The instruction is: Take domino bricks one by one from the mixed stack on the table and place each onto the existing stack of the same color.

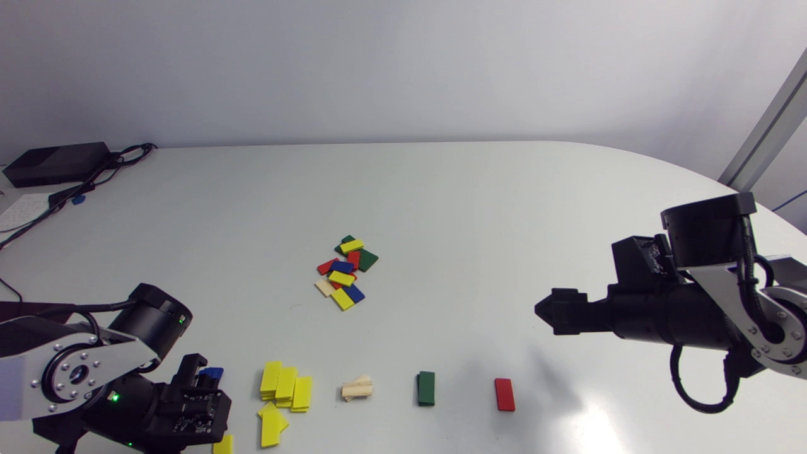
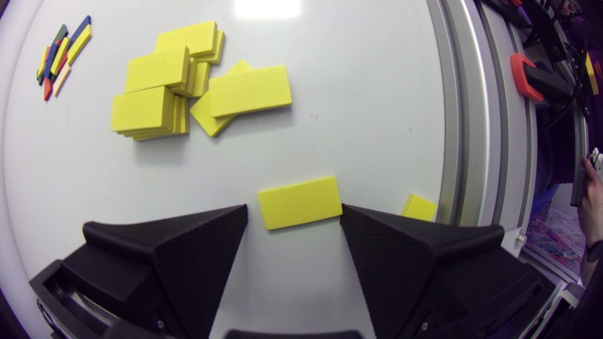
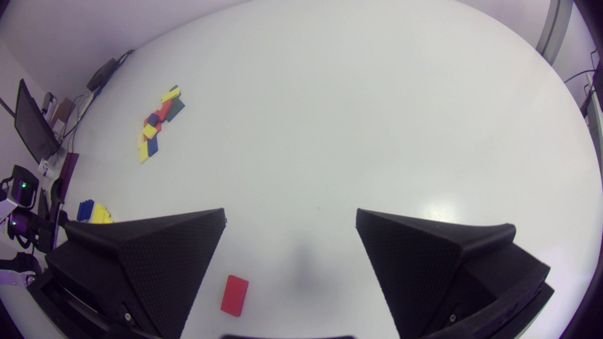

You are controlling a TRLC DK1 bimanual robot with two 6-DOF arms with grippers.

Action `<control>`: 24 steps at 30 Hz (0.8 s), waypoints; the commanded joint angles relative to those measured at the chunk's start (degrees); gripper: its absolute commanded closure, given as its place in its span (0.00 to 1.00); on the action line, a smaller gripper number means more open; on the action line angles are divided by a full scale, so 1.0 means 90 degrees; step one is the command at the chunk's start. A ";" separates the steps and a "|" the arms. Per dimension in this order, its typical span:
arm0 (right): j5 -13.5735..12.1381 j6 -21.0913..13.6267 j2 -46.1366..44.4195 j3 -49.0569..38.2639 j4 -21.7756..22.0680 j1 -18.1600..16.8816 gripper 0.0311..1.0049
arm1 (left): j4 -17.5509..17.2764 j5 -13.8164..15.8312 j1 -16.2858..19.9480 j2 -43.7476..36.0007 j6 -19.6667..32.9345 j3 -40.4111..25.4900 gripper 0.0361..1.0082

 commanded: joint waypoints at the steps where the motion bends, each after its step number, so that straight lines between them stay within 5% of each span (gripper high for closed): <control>1: -0.0006 -0.0081 -0.0016 -0.0179 0.0029 -0.0013 0.03 | 0.0128 -0.0038 -0.0075 0.0300 -0.0090 -0.0095 0.31; 6: 0.0004 -0.0081 -0.0016 -0.0179 0.0029 -0.0023 0.03 | 0.0177 -0.0018 -0.0114 0.0544 -0.0109 -0.0066 0.32; 12: 0.0004 -0.0081 0.0013 -0.0169 0.0039 -0.0023 0.03 | 0.0226 0.0001 -0.0084 0.0564 -0.0051 -0.0017 0.52; 24: 0.0004 -0.0081 0.0023 -0.0169 0.0039 -0.0023 0.03 | -0.0311 -0.0008 0.0296 -0.0042 0.0223 0.0715 0.52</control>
